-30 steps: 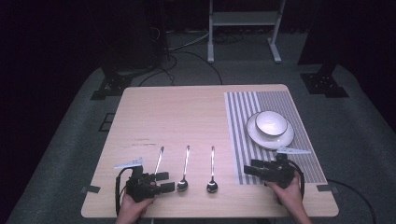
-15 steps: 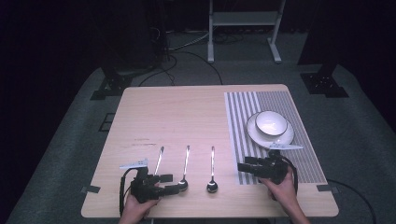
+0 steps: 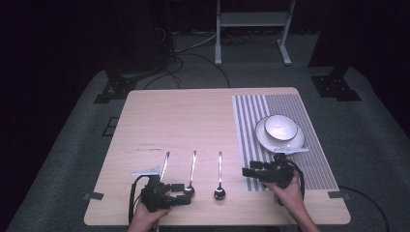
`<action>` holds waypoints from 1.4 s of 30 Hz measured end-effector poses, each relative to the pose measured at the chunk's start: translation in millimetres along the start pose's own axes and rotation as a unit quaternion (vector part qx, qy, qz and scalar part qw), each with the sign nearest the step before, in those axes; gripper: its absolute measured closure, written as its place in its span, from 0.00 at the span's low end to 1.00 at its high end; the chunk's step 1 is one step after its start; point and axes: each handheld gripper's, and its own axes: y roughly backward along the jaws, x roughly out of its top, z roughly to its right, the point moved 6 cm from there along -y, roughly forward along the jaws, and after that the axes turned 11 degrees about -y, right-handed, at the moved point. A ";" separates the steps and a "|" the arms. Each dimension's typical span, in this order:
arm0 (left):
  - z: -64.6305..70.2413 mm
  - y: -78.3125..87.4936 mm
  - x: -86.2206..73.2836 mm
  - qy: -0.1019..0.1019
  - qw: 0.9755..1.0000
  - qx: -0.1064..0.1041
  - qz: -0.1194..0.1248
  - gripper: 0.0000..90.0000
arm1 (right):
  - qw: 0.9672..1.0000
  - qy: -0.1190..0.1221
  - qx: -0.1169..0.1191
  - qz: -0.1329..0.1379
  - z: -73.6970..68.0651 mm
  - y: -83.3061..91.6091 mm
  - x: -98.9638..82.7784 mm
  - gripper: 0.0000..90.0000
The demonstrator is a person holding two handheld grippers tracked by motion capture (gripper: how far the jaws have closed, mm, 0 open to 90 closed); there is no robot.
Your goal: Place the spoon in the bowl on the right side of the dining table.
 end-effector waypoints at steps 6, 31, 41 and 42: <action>0.2 -4.0 -2.1 0.003 1.000 -0.007 -0.009 0.03 | 1.000 0.003 0.001 -0.003 -1.9 -3.3 2.0 0.29; -9.2 -20.7 -21.2 0.038 0.996 -0.001 -0.079 0.05 | 0.999 0.015 0.010 -0.027 -15.2 -28.2 9.2 0.30; -10.3 -19.1 -20.9 0.043 0.996 -0.008 -0.073 0.06 | 0.998 0.030 0.018 -0.052 -29.0 -48.4 9.1 0.30; -10.4 -19.3 -21.2 0.041 0.996 -0.006 -0.075 0.06 | 0.998 0.032 0.020 -0.056 -31.6 -52.7 10.7 0.30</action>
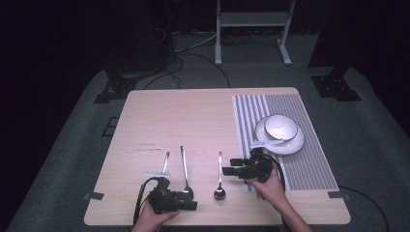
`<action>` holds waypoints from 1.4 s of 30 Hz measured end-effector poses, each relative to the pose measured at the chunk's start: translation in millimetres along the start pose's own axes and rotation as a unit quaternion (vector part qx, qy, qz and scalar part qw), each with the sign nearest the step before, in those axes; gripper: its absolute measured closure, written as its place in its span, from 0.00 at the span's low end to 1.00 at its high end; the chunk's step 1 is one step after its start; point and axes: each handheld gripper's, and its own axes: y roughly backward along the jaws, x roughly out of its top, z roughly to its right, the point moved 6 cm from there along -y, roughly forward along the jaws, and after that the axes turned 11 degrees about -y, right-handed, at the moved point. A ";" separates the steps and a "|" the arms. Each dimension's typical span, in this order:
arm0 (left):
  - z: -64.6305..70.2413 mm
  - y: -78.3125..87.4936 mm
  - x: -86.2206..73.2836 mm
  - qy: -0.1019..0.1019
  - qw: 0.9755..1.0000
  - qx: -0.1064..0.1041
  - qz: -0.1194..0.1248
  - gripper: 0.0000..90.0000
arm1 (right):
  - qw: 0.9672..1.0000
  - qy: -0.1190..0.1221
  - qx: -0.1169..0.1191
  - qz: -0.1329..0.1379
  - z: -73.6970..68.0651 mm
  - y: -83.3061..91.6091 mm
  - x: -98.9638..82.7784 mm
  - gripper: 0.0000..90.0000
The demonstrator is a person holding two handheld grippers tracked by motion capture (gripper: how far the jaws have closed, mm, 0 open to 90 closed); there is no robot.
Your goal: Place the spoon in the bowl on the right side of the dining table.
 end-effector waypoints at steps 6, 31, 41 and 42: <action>-0.2 0.8 0.0 0.001 1.000 -0.002 0.004 0.06 | 1.000 0.005 0.000 -0.012 -2.3 -11.7 4.6 0.30; -0.8 2.2 -0.8 0.010 1.000 -0.006 0.008 0.06 | 0.999 0.005 0.001 -0.037 -2.7 -47.7 16.1 0.30; -1.5 2.8 -1.2 0.012 1.000 -0.006 0.009 0.06 | 0.999 0.007 0.005 -0.042 -7.8 -58.7 20.1 0.34; -1.5 2.8 -1.3 0.012 1.000 -0.006 0.010 0.06 | 0.999 0.008 0.005 -0.042 -7.7 -60.0 20.7 0.34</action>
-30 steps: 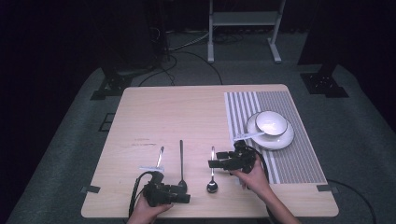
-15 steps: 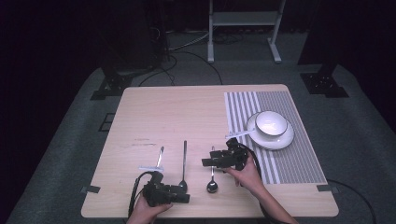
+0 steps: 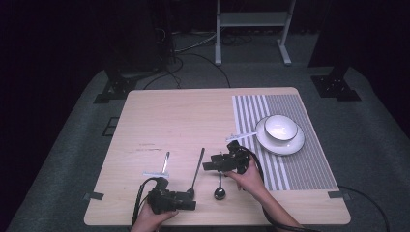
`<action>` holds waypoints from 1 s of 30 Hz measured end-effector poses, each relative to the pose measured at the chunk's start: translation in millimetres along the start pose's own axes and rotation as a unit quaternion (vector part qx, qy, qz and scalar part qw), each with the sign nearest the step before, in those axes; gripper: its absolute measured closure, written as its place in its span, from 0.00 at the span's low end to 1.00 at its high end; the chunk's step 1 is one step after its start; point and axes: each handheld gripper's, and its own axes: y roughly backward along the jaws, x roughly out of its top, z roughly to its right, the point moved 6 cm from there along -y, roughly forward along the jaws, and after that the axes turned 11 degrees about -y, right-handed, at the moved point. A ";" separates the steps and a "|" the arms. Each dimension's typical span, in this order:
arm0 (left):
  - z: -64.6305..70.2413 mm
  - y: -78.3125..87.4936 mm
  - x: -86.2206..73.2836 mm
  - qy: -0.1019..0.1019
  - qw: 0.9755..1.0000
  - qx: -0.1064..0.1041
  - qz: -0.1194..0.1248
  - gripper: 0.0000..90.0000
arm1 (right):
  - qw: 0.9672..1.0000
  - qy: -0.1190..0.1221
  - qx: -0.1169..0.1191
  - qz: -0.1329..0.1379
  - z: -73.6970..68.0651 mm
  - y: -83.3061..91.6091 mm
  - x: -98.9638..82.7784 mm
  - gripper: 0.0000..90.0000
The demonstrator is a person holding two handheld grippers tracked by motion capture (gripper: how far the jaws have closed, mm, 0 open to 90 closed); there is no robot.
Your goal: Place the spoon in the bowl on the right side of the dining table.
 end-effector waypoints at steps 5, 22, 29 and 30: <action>-0.2 0.5 0.0 -0.001 1.000 0.000 -0.001 0.06 | 1.000 -0.003 -0.003 0.000 0.7 -2.8 3.0 0.37; -0.7 1.4 0.0 0.000 1.000 -0.001 -0.001 0.06 | 1.000 -0.023 -0.010 -0.012 4.3 -12.4 6.3 0.84; -0.6 1.3 0.1 -0.001 1.000 0.001 -0.001 0.06 | 0.999 -0.045 0.021 -0.012 3.5 -8.7 6.5 0.92; -0.6 1.3 0.1 -0.001 1.000 0.001 -0.001 0.06 | 0.998 -0.048 0.027 -0.013 3.0 -8.3 6.9 0.93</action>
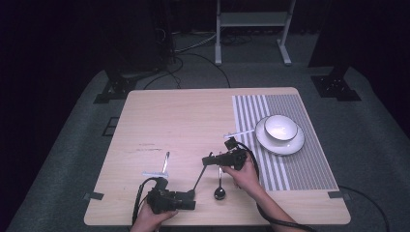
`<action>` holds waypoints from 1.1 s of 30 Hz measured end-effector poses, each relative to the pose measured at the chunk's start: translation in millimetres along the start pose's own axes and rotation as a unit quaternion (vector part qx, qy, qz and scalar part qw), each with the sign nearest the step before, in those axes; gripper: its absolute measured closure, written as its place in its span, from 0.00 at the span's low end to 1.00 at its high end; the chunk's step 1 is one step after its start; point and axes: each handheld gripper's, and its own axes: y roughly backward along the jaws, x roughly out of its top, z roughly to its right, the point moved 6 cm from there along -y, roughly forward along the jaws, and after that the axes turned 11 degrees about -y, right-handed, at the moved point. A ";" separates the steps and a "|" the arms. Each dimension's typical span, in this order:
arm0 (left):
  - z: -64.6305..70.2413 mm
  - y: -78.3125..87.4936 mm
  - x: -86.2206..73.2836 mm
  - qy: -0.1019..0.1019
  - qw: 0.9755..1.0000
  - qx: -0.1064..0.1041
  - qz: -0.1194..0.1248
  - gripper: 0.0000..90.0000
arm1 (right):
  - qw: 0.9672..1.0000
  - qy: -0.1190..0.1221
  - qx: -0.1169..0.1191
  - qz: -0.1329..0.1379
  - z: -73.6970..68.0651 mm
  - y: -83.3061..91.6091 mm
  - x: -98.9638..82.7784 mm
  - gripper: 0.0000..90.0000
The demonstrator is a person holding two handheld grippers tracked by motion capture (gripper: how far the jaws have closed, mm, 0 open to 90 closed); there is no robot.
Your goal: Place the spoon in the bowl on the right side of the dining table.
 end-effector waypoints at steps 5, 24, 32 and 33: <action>-0.5 2.6 1.4 -0.002 1.000 0.007 0.003 0.06 | 0.999 -0.017 0.032 -0.002 -5.2 1.7 2.1 0.98; 3.9 15.1 8.7 -0.023 0.999 0.021 0.027 0.06 | 0.999 -0.019 0.020 0.018 -5.1 30.9 16.5 0.99; 3.6 13.7 8.0 -0.025 0.999 0.024 0.023 0.06 | 0.999 -0.021 0.012 0.028 -2.8 45.1 21.5 0.99; 3.4 13.3 7.7 -0.025 0.999 0.024 0.021 0.06 | 0.999 -0.021 0.012 0.029 -2.5 46.9 22.0 0.99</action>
